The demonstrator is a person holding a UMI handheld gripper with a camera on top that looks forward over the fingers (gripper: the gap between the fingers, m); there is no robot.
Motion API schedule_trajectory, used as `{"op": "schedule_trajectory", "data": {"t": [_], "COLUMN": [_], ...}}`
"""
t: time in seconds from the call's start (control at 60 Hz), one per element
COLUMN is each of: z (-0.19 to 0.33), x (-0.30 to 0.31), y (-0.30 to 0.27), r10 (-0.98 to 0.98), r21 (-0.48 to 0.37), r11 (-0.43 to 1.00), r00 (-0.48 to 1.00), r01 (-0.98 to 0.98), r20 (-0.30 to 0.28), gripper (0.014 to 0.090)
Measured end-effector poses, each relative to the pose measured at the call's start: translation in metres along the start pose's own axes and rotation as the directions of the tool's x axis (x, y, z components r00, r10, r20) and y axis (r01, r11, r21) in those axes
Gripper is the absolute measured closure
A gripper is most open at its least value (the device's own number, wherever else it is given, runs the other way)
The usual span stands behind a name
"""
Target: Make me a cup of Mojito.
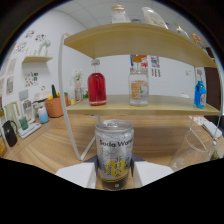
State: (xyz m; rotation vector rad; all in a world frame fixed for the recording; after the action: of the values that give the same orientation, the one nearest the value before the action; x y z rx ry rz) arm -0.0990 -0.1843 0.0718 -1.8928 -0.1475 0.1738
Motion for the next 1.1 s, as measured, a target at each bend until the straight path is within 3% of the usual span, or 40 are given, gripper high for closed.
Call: {"op": "schedule_trajectory", "data": {"t": [0.233,0.35,0.483,0.55,0.583,0.833,1.1], "z": [-0.012,-0.014,-0.023,-0.032,-0.038,-0.098,-0.158], "x": [0.0,-0.001,-0.001,-0.001,-0.002,-0.006,0.035], "y": [0.005,0.01,0.006,-0.003,-0.009,-0.059,-0.056], "r10": [-0.002,-0.023,0.025,0.046,0.054,0.056,-0.014], "r21": [0.021,-0.017,-0.077,-0.103,-0.115,-0.177,-0.269], "r11": [1.0,1.0,0.997,0.993,0.991,0.982,0.962], "r00": [1.0,1.0,0.998,0.996,0.995,0.993,0.985], "r01": [0.002,0.023,-0.029,-0.053,-0.064,-0.073,-0.034], "r20": [-0.007,-0.022,-0.051,-0.073,-0.084,-0.1,-0.175], "gripper": [0.0514,0.0501,0.038,0.0211,0.0184,0.0193,0.0189]}}
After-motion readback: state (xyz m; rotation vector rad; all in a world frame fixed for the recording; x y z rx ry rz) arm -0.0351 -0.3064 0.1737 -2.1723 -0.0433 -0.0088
